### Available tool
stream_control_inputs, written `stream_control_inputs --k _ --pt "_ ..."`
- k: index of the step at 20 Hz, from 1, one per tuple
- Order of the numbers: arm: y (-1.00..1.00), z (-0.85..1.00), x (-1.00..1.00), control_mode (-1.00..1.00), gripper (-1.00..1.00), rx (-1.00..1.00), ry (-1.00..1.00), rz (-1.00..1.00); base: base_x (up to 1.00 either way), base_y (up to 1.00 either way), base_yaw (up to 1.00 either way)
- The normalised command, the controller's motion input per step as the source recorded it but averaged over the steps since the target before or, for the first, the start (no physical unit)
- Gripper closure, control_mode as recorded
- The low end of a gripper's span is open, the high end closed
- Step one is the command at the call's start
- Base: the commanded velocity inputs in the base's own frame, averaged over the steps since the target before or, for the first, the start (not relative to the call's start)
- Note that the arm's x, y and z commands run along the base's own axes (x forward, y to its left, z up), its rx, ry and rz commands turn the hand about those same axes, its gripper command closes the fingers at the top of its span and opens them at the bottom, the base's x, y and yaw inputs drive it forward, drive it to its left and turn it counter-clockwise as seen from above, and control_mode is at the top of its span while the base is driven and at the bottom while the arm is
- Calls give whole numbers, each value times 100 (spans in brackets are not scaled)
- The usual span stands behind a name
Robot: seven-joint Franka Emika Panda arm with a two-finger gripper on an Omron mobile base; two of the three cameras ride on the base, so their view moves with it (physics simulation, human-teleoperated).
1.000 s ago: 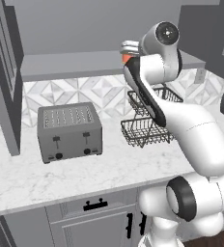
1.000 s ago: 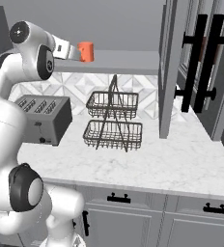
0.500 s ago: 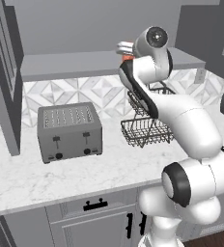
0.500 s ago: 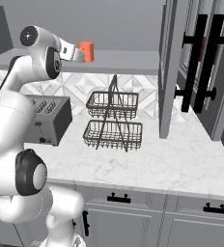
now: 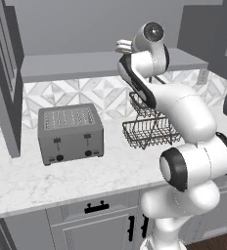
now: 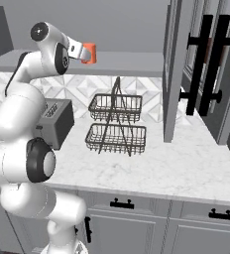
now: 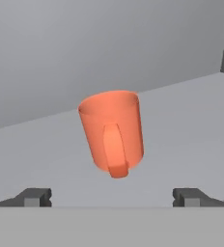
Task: Gather all objects into one cabinet and sort the glasses and bowls to opposite sides.
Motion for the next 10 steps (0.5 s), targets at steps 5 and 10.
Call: stream_control_inputs --k 5,10 --pt "0 -4 45 -100 -100 0 0 0 0 0 0" --pt "0 -6 27 -100 -100 0 0 0 0 0 0"
